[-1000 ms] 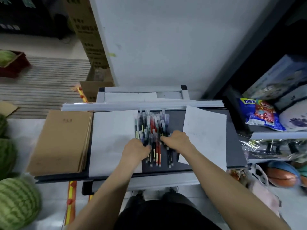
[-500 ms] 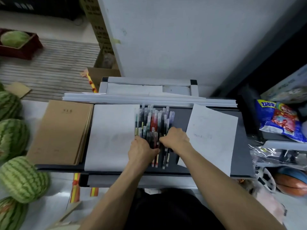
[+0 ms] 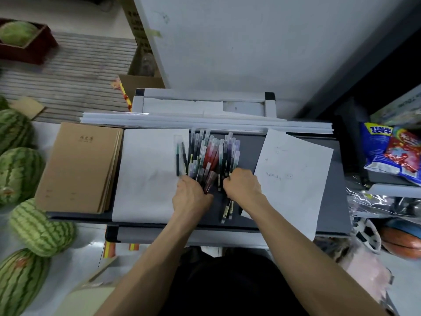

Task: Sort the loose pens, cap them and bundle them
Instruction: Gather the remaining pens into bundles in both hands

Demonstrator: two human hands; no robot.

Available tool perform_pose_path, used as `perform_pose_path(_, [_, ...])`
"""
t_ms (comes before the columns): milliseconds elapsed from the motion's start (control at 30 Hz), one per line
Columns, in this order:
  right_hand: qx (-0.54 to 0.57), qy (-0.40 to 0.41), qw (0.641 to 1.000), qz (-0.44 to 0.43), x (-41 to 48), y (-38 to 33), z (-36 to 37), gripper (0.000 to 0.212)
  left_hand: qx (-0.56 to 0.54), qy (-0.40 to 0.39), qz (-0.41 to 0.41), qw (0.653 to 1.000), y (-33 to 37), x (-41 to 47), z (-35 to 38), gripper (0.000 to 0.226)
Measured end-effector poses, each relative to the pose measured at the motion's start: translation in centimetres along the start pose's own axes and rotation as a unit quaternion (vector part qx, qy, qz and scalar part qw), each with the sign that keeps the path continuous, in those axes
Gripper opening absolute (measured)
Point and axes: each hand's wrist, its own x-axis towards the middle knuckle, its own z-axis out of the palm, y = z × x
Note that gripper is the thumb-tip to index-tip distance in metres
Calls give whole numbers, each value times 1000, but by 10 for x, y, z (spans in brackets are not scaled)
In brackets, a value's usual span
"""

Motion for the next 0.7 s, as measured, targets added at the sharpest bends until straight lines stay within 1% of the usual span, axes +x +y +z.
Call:
perform_pose_path(200, [46,2,999,-12,0,18,3,22,45,3,17,999,0,-2,3,68])
perform_pose_path(367, [69,25,997,-24,-1,22,10,25,88,4,24,996,0,-2,5,61])
perform_pose_path(533, [107,45,993,-12,-5,26,15,30,109,9,30,994,-3,-1,6,40])
perform_pose_path(700, [161,66,985,6,-5,29,13,25,132,12,27,991,-6,1,6,30])
